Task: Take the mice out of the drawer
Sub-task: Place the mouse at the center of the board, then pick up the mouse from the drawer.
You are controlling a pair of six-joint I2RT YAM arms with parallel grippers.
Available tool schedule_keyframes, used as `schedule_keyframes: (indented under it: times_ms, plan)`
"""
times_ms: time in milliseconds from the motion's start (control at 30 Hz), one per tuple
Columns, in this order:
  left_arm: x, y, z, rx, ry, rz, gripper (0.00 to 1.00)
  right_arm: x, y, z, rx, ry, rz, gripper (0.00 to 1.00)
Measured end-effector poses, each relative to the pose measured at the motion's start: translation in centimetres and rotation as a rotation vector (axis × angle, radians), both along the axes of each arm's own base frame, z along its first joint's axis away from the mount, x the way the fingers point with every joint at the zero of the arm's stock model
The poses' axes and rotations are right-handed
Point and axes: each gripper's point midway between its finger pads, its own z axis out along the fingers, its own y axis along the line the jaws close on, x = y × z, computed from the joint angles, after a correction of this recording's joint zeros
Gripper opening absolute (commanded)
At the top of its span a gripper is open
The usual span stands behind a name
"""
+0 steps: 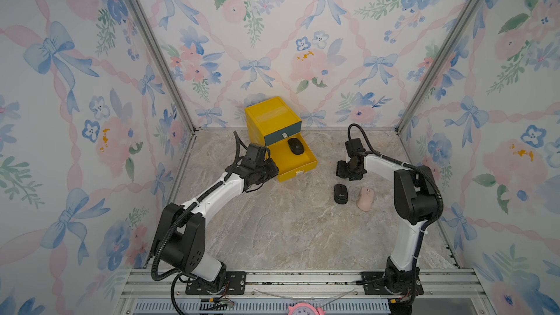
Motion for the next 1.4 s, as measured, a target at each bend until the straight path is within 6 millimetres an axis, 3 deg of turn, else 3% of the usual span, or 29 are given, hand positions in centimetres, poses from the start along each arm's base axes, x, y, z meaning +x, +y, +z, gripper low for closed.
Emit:
schedule_keyframes:
  times_ms: [133,200,300,467,633,733,900,1100,1400]
  plan:
    - [0.1,0.2,0.1,-0.001,-0.003,0.005,0.33,-0.4,-0.1,1.4,-0.024,-0.009,0.006,0.8]
    - [0.1,0.3,0.4,-0.003,-0.01,0.009,0.33,-0.6,0.2,3.3,-0.031,-0.042,0.014,0.81]
    - [0.2,0.7,1.3,-0.011,-0.03,0.016,0.34,-0.7,1.6,7.9,-0.032,-0.122,0.052,0.82]
    - [0.4,1.3,2.0,-0.017,-0.046,0.032,0.34,-0.9,7.6,15.2,0.035,-0.284,0.199,0.81]
    - [0.6,1.2,2.2,-0.02,-0.048,0.032,0.34,-0.7,14.4,18.4,0.096,-0.354,0.372,0.78]
    - [1.3,0.9,2.3,-0.023,-0.05,0.028,0.36,-0.1,18.0,18.5,0.107,-0.37,0.457,0.75]
    - [2.1,0.5,1.3,-0.015,-0.032,0.02,0.37,0.9,21.3,15.6,0.104,-0.322,0.531,0.71]
    - [2.8,0.1,0.1,-0.01,-0.005,0.014,0.36,2.9,22.2,12.5,0.064,-0.274,0.545,0.72]
    - [3.1,-0.1,-1.2,-0.004,0.015,0.014,0.34,4.9,22.8,12.1,0.024,-0.294,0.544,0.75]
